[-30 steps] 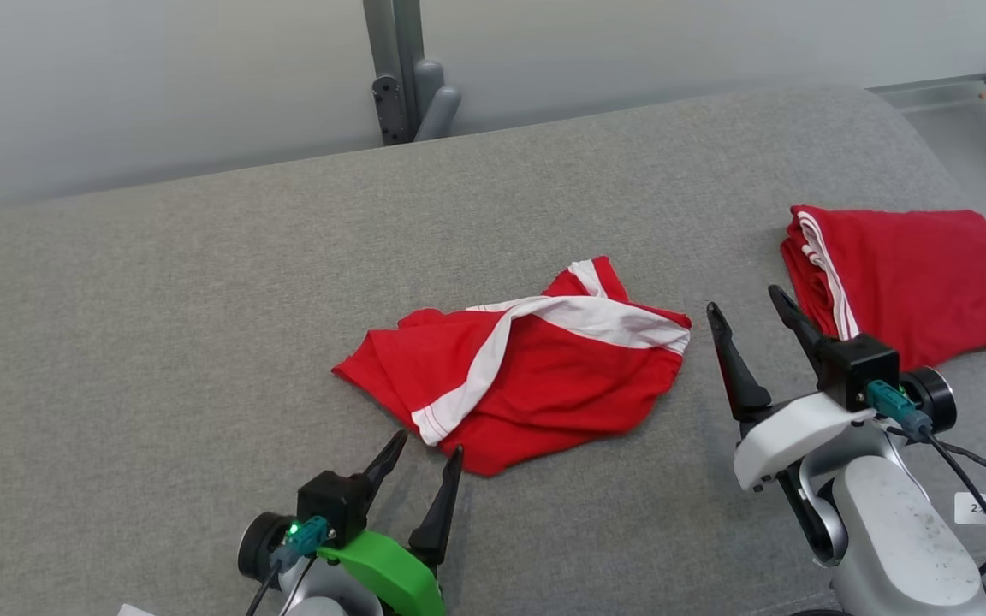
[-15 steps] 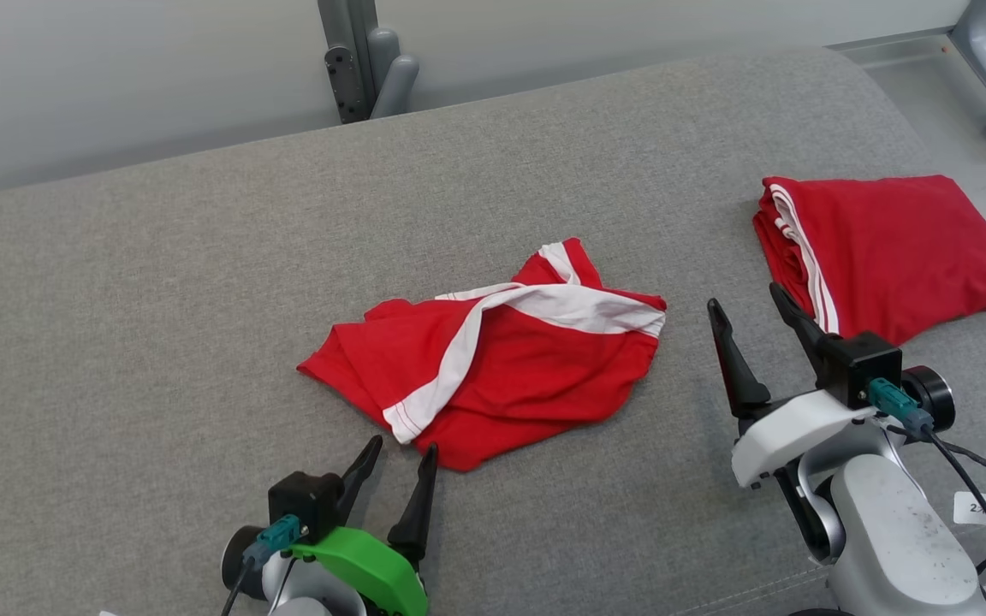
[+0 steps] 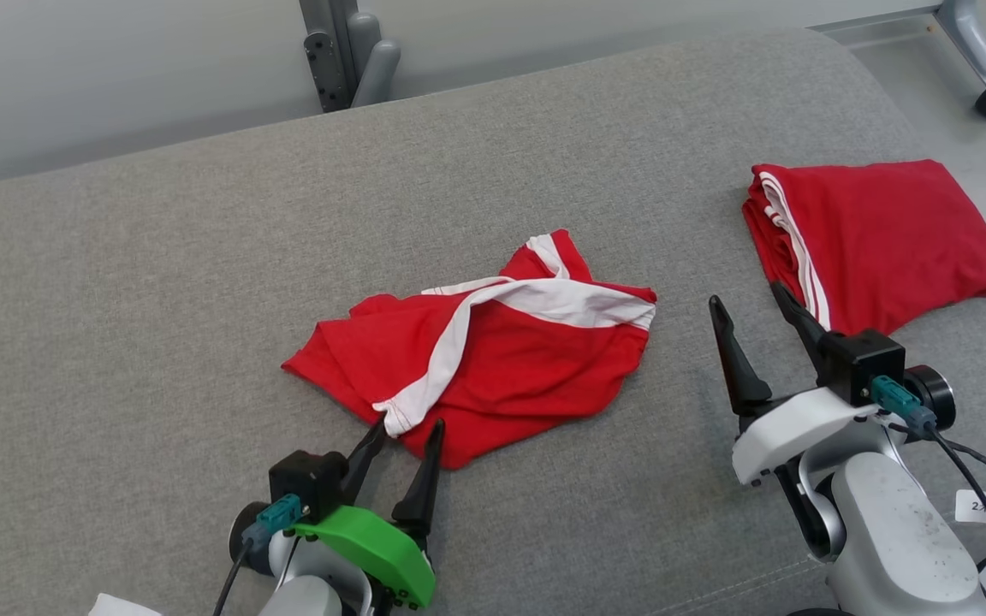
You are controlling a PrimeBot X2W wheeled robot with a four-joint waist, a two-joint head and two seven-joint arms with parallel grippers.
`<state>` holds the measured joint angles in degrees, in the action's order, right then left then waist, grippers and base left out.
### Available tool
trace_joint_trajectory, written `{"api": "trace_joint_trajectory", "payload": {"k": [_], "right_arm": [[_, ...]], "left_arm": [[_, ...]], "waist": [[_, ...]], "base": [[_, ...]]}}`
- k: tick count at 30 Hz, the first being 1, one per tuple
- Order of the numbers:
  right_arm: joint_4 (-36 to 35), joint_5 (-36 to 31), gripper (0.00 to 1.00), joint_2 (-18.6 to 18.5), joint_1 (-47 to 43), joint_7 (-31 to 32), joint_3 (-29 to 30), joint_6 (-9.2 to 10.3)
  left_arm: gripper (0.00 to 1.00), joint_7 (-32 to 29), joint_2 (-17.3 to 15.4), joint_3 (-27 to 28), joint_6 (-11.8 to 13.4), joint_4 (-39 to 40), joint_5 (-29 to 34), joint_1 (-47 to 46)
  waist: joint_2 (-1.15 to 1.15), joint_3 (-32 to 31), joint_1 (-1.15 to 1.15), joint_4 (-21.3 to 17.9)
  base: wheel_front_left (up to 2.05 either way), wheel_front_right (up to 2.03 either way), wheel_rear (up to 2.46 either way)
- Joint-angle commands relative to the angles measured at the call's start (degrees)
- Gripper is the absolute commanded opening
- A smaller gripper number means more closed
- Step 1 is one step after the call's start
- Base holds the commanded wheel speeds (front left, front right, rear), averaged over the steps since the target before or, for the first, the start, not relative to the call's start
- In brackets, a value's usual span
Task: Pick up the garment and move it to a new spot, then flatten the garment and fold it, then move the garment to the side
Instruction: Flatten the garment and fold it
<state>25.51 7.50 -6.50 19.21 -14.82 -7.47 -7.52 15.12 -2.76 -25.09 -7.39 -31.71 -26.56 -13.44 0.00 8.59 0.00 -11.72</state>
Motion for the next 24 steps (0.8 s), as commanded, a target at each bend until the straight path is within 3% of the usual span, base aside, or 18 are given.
{"api": "trace_joint_trajectory", "payload": {"k": [1,13,18,24], "right_arm": [[-0.04,0.67,1.0,0.01,0.61,-0.47,0.2,0.08],[0.17,1.12,1.0,0.29,-0.78,-0.4,1.65,0.08],[-0.09,1.5,1.0,0.97,-2.46,-0.41,2.28,0.08],[-0.28,1.88,1.0,1.9,-3.13,-0.41,1.74,0.08]], "left_arm": [[0.0,-0.03,-0.27,-0.04,-0.14,0.71,-0.34,-1.2],[0.0,-0.02,-0.27,5.29,-0.14,5.58,1.97,-0.83],[0.0,-0.04,-0.28,11.15,-0.07,11.56,4.72,-0.26],[0.0,-0.02,-0.5,17.0,-0.05,9.42,8.93,-2.3]], "waist": [[0.0,0.25,0.0,-0.19],[0.0,-1.04,0.0,1.9],[0.0,-2.5,0.0,6.19],[0.0,-2.36,0.0,9.41]], "base": [[0.0,0.0,0.0],[0.0,0.0,0.0],[0.0,0.0,0.0],[0.0,0.0,0.0]]}}
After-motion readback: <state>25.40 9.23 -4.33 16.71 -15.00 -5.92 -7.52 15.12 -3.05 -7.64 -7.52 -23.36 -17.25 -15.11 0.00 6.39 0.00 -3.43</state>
